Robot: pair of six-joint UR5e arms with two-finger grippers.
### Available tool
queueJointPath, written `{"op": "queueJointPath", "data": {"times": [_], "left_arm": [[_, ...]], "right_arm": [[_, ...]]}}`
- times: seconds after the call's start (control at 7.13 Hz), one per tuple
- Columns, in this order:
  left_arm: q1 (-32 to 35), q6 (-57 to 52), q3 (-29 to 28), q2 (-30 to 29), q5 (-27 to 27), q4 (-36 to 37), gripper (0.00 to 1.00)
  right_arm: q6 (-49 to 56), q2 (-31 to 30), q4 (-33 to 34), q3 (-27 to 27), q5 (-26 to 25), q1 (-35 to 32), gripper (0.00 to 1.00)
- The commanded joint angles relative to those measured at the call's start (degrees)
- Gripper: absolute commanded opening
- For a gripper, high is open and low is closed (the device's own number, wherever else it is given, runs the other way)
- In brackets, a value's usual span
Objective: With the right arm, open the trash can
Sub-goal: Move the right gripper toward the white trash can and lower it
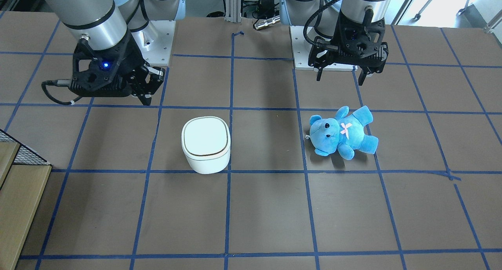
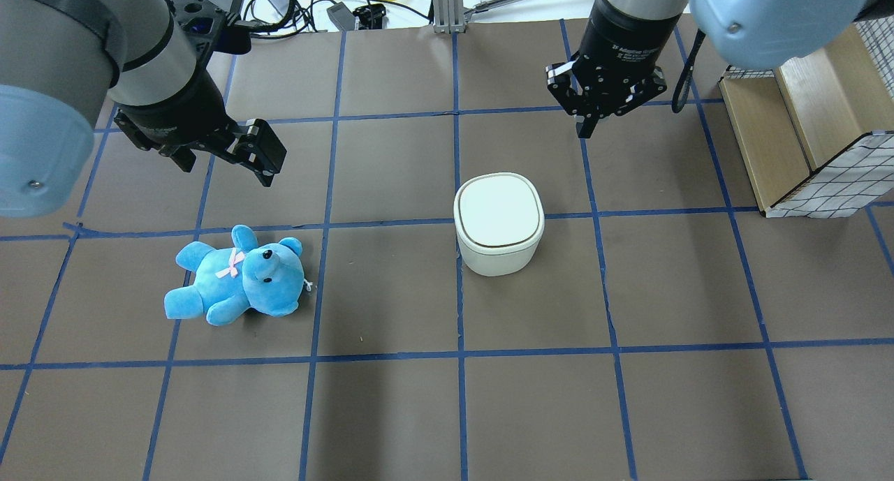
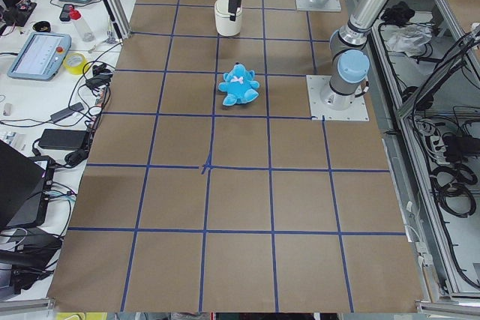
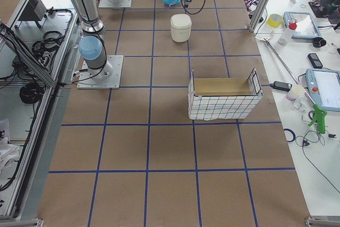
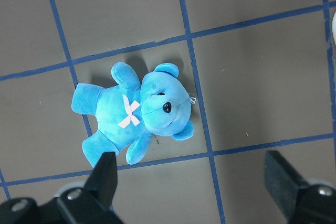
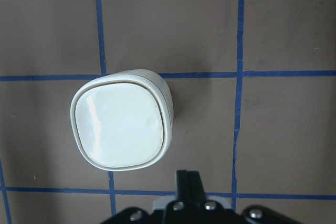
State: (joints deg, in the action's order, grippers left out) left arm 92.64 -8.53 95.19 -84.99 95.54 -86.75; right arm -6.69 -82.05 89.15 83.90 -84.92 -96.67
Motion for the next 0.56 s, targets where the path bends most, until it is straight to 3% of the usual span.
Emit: {"op": "queueJointPath", "data": {"times": [0.0, 0.42], "left_arm": [[0.0, 0.0, 0.1, 0.0, 0.0, 0.0, 1.00], [0.0, 0.0, 0.1, 0.0, 0.0, 0.0, 1.00]], "right_arm": [[-0.7, 1.2, 4.2, 3.4, -0.3, -1.5, 0.00], [-0.7, 1.6, 10.1, 7.9, 0.2, -1.6, 0.00]]}}
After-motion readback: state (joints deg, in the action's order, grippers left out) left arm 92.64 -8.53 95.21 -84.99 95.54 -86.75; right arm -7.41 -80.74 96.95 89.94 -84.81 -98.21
